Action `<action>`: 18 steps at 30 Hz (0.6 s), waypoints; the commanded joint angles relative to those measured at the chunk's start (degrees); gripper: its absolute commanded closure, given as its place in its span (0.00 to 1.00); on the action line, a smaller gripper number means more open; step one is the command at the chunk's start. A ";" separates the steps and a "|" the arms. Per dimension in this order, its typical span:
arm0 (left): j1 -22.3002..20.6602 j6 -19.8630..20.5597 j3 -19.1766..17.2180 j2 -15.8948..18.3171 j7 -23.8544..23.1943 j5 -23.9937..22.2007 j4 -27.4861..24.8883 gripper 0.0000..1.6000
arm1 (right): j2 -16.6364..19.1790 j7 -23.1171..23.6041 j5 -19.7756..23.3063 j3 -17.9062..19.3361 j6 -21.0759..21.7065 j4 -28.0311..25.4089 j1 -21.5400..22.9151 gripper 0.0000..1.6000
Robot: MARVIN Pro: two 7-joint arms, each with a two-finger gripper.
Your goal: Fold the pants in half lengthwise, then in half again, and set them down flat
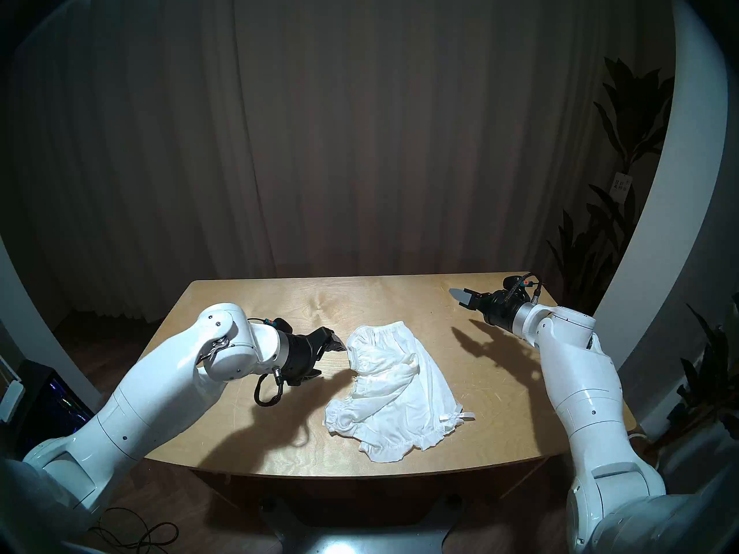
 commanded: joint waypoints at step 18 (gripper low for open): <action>0.64 5.24 1.66 -5.08 -22.13 16.57 6.59 0.06 | 0.01 0.03 1.67 3.82 2.20 -6.47 -3.65 0.00</action>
